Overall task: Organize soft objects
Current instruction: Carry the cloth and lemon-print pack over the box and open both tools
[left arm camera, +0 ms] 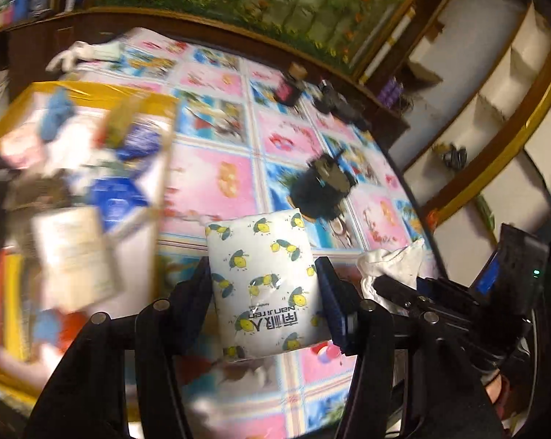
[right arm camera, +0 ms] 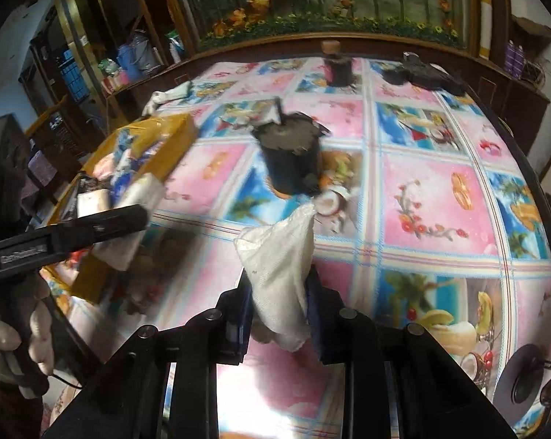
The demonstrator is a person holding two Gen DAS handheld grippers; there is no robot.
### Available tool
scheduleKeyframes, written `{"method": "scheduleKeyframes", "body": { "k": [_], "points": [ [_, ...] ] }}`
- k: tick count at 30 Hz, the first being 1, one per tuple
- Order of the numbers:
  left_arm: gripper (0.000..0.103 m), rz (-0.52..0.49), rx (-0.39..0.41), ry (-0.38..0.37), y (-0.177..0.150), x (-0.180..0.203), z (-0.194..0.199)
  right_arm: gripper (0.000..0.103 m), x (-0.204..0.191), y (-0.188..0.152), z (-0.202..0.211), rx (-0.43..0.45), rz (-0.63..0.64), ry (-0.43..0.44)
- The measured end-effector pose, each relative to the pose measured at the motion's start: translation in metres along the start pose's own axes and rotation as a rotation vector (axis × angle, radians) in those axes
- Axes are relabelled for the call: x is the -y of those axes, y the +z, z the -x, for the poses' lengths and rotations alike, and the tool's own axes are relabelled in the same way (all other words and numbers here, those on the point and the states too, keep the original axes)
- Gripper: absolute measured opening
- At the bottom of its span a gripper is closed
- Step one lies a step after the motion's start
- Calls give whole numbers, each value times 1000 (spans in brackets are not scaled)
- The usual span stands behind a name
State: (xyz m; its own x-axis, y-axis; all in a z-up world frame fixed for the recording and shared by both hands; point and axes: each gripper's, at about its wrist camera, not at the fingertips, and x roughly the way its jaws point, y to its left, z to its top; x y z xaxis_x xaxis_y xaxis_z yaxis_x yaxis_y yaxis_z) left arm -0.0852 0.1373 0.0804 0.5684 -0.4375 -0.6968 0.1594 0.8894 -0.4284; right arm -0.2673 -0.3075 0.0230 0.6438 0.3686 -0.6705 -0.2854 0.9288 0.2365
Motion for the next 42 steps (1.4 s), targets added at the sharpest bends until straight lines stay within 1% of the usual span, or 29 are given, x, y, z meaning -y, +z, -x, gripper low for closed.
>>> {"method": "scheduleKeyframes", "body": {
  "k": [2, 4, 7, 9, 11, 13, 15, 16, 17, 20, 22, 23, 25, 28, 30, 32, 35, 37, 39, 41, 42],
  "points": [
    [54, 39, 53, 42, 0, -22, 27, 25, -15, 7, 3, 6, 24, 32],
    [54, 69, 93, 100, -2, -43, 47, 25, -31, 15, 3, 6, 50, 69],
    [54, 123, 138, 187, -3, -75, 62, 25, -60, 28, -2, 2, 93, 117],
    [54, 157, 145, 231, -5, -93, 62, 25, -79, 39, -8, 1, 116, 150],
    [54, 182, 138, 249, -6, -106, 56, 25, -99, 51, -13, 2, 144, 174],
    [54, 183, 134, 294, -7, -116, 48, 25, -117, 62, -21, -3, 174, 180],
    [54, 164, 103, 345, -6, -123, 37, 25, -134, 71, -30, -16, 200, 184],
    [55, 163, 83, 344, -6, -127, 31, 25, -143, 76, -35, -23, 207, 190],
    [56, 176, 70, 323, -8, -132, 27, 25, -151, 83, -42, -34, 215, 198],
    [58, 213, 86, 252, -13, -141, 32, 25, -177, 102, -65, -62, 244, 187],
    [64, 242, 124, 188, -16, -144, 45, 25, -195, 112, -83, -94, 271, 176],
    [65, 249, 149, 171, -18, -145, 54, 25, -201, 115, -93, -111, 279, 175],
    [71, 257, 204, 160, -19, -147, 70, 25, -214, 122, -110, -140, 291, 177],
    [72, 276, 263, 134, -19, -154, 89, 25, -234, 133, -133, -172, 297, 191],
    [72, 286, 283, 129, -19, -159, 96, 25, -250, 142, -151, -199, 296, 205],
    [72, 294, 299, 122, -21, -163, 100, 25, -260, 150, -172, -250, 281, 232],
    [72, 302, 306, 131, -21, -167, 101, 25, -273, 159, -196, -301, 252, 264],
    [72, 305, 300, 139, -23, -168, 102, 26, -279, 163, -210, -317, 237, 274],
    [72, 311, 292, 138, -26, -169, 103, 30, -289, 166, -224, -319, 271, 242],
    [76, 309, 280, 146, -27, -168, 102, 41, -295, 165, -232, -309, 285, 215],
    [77, 304, 277, 154, -27, -166, 102, 44, -297, 165, -229, -297, 287, 209]
  ]
}}
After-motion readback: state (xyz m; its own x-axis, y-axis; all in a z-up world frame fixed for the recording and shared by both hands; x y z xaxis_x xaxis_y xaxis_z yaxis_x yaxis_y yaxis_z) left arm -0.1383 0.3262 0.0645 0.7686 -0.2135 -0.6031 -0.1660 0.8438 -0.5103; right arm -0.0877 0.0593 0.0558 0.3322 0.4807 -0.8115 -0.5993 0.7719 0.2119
